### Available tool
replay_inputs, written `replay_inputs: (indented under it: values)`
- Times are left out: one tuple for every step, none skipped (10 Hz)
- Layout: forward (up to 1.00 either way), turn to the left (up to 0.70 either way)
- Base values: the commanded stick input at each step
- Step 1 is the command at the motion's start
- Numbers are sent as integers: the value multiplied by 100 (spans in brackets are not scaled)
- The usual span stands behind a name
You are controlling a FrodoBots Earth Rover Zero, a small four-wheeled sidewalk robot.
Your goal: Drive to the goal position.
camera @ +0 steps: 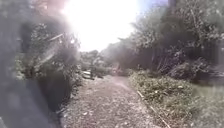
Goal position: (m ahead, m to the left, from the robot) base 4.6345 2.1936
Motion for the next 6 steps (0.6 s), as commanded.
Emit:
replay_inputs:
  values:
    - [50, 0]
    - [50, 0]
    - [50, 0]
    - [50, 0]
    - [50, 0]
    - [50, 0]
